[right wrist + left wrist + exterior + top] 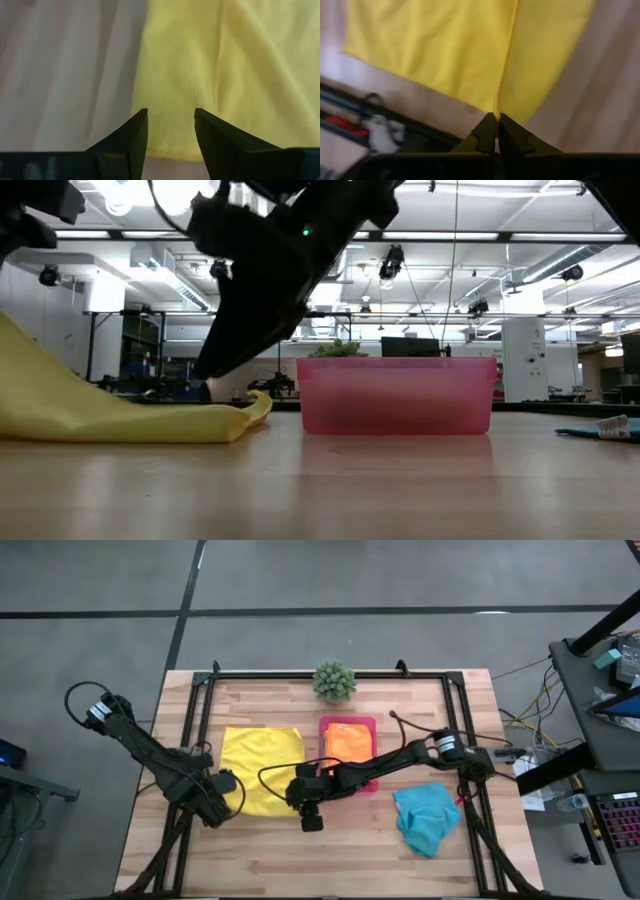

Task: Fold microfiber towels
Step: Fold the yellow towel

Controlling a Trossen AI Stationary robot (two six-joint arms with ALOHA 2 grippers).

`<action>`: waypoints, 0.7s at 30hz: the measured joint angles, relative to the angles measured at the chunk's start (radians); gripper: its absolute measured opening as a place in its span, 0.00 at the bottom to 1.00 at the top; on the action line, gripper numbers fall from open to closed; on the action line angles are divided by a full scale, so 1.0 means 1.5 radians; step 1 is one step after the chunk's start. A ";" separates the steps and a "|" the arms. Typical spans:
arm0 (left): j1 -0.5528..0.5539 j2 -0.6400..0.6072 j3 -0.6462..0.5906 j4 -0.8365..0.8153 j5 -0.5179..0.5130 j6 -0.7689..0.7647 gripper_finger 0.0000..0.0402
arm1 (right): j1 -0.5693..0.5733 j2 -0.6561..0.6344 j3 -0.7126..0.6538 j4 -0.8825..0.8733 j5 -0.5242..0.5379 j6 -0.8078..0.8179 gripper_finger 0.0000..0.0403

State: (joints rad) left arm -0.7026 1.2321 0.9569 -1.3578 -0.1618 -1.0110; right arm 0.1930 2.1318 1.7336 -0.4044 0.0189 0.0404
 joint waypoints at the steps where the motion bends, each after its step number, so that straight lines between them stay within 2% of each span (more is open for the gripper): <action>1: -0.002 0.005 0.000 0.013 0.013 0.000 0.00 | -0.002 0.009 0.008 -0.009 0.000 -0.003 0.38; 10: -0.044 0.049 0.000 0.082 0.084 0.002 0.00 | -0.022 0.028 0.042 -0.063 0.001 -0.026 0.38; 21: -0.062 0.055 0.000 0.084 0.085 -0.003 0.00 | -0.047 0.026 0.018 -0.075 0.000 -0.028 0.38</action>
State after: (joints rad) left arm -0.7952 1.3151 0.9565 -1.2310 -0.0348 -1.0153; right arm 0.1230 2.1704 1.7599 -0.5167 0.0189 -0.0010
